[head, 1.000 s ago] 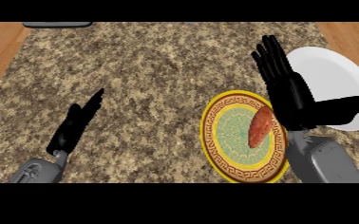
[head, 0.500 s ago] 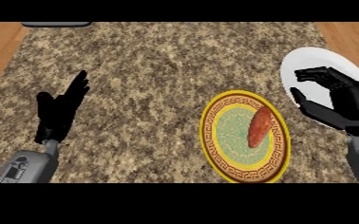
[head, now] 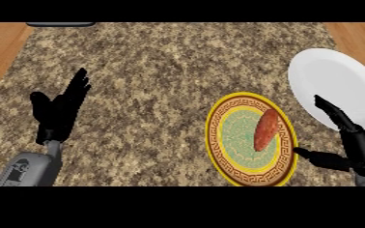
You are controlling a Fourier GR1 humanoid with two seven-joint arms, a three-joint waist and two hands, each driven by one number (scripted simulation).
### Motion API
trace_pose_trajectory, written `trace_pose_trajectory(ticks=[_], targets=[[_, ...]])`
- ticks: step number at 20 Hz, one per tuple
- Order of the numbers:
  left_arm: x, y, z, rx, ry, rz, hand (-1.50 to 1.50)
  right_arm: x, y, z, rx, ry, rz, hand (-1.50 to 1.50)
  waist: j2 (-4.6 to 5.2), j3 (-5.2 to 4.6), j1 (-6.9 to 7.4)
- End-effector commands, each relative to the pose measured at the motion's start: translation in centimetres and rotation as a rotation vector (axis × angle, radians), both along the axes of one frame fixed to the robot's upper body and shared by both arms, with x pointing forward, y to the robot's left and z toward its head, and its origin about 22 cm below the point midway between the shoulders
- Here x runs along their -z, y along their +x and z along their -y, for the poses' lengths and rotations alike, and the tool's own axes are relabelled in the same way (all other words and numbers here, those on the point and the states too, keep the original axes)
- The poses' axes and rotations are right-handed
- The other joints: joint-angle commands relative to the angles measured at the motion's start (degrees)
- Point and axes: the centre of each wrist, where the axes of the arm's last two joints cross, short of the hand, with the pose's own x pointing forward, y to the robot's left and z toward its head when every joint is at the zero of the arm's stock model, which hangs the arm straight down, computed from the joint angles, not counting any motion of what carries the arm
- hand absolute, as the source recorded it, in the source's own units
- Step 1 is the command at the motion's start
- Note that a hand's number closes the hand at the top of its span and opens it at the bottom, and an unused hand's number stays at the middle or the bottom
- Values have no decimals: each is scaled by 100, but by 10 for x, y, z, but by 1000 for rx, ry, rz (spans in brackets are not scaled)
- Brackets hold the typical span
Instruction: Pick the sweet potato from the plate and place it in the plate
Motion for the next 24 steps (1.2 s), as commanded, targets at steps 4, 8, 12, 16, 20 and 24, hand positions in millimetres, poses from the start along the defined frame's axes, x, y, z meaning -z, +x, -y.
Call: trace_pose_trajectory(ticks=[4,8,12,16,20,24], targets=[[4,-12,9,-5,-16,11,0,-1,-1,5,-57,-207,-75,-150,-13,-6,11],[-4,1,0,-18,-14,-5,0,-43,-3,-27,-87,-235,-122,-150,-23,-12,-35],[4,-9,-3,9,-3,7,0,-43,4,-4,-120,-308,-247,-150,-15,-7,10],[7,5,-3,4,-1,8,0,-55,21,-47,-143,-407,-304,-150,-7,-11,0],[-3,1,0,-4,11,16,0,-45,13,-62,-96,-529,-338,-150,-19,-7,11],[3,-3,-6,7,-12,5,0,-47,25,-57,-124,-589,-417,-150,-11,-7,6]])
